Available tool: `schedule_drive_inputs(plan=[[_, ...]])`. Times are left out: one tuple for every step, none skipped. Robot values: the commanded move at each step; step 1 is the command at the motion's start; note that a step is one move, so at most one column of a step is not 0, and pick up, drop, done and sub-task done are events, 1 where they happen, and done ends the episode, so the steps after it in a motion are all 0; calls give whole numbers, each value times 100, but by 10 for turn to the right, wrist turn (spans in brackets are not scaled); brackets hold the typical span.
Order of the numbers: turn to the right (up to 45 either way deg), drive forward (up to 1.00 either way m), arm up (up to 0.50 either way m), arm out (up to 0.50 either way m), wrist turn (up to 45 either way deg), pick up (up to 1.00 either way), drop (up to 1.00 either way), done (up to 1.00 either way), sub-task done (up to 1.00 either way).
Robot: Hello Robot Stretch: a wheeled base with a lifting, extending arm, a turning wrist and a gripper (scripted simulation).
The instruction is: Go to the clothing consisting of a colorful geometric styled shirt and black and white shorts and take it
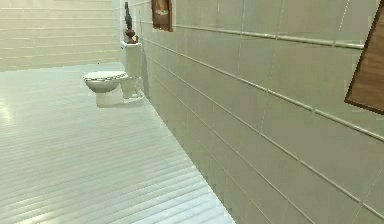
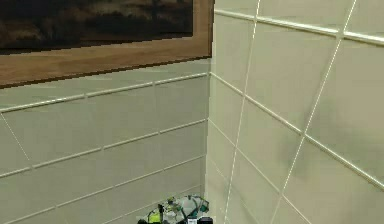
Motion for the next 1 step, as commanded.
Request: schedule_drive_inputs(plan=[[0, 0, 0, 0, 240, 0, 0, 0, 0]])
